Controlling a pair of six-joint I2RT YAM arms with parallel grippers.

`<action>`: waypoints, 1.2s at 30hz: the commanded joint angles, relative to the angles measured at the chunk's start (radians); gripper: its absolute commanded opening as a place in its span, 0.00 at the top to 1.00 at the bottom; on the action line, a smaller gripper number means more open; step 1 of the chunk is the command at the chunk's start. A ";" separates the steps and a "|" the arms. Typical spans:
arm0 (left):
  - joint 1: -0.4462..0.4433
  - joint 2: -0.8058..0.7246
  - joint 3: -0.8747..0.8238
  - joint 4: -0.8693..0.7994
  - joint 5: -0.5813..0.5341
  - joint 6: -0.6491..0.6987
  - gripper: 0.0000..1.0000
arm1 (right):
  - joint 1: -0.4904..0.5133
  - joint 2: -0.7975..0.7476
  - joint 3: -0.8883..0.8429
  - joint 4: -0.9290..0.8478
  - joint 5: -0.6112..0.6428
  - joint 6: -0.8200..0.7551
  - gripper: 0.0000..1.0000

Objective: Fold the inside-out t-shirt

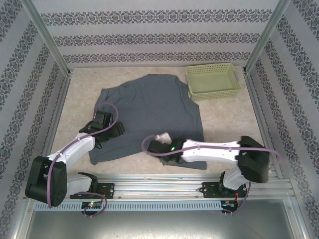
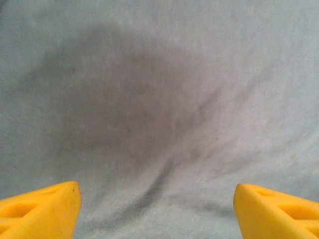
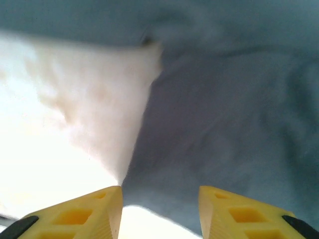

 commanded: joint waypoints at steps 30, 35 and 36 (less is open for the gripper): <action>0.270 1.067 1.170 -0.247 -0.041 0.058 0.45 | -0.726 0.630 0.584 0.122 -0.239 -0.377 0.31; 0.274 0.981 1.074 -0.188 0.021 0.037 0.70 | -0.686 0.590 0.497 0.091 -0.231 -0.333 0.40; 0.274 0.943 1.024 -0.152 0.035 0.023 0.73 | -0.668 0.562 0.445 0.093 -0.216 -0.320 0.41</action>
